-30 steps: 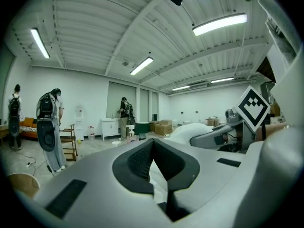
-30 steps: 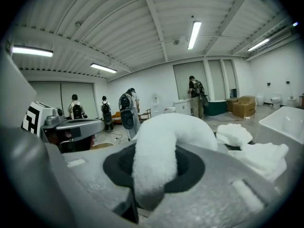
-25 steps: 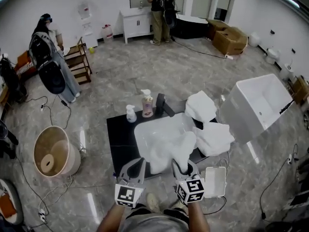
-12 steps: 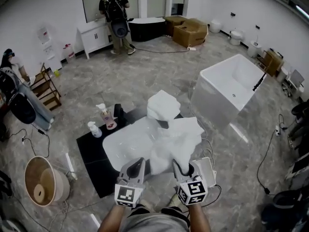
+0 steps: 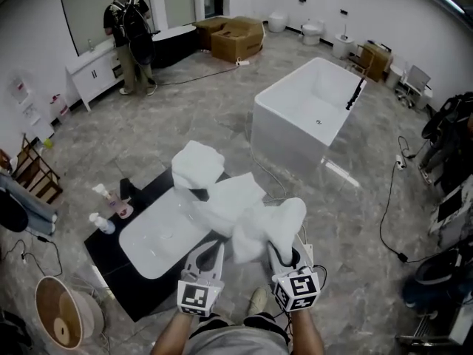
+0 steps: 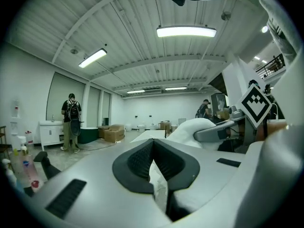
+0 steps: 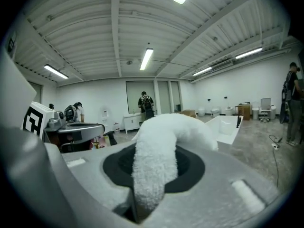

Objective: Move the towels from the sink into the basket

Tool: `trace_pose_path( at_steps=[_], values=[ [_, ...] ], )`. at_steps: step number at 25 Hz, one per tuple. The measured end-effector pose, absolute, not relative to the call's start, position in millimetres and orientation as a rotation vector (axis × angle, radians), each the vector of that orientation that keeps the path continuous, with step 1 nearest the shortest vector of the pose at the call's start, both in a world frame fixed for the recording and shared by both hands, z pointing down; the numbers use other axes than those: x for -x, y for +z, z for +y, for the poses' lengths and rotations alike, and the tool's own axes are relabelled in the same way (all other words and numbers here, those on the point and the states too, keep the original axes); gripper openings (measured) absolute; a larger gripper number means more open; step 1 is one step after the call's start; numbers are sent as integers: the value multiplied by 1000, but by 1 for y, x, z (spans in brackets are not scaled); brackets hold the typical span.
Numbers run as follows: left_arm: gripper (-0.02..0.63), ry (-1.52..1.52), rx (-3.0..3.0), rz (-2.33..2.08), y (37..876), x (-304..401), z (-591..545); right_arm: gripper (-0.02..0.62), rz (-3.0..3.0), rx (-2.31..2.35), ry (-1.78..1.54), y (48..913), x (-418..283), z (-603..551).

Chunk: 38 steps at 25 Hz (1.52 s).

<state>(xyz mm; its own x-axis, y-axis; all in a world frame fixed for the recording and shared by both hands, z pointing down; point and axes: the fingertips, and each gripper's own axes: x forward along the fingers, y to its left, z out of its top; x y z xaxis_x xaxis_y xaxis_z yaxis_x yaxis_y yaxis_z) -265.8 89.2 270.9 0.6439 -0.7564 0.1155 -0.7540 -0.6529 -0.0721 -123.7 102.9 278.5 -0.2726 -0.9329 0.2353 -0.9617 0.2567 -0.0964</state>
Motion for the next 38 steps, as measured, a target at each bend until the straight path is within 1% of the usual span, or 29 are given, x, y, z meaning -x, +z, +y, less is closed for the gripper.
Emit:
trace_pose_path(
  at_steps=[9,20,28,38],
  values=[
    [8,-268,2938,1089,307,150,69,110,-2217,-1958,417,323,9,102],
    [8,-420,3063,923,408,21,18,111,-2078,-2024,549,433,-110,64],
    [8,-555,3137,856,522,-31,-6,112,-2006,-2026,679,555,-156,52],
    [8,-707,3225,943,682,-62,-24,114,-1952,-1964,809,730,-180,44]
  ],
)
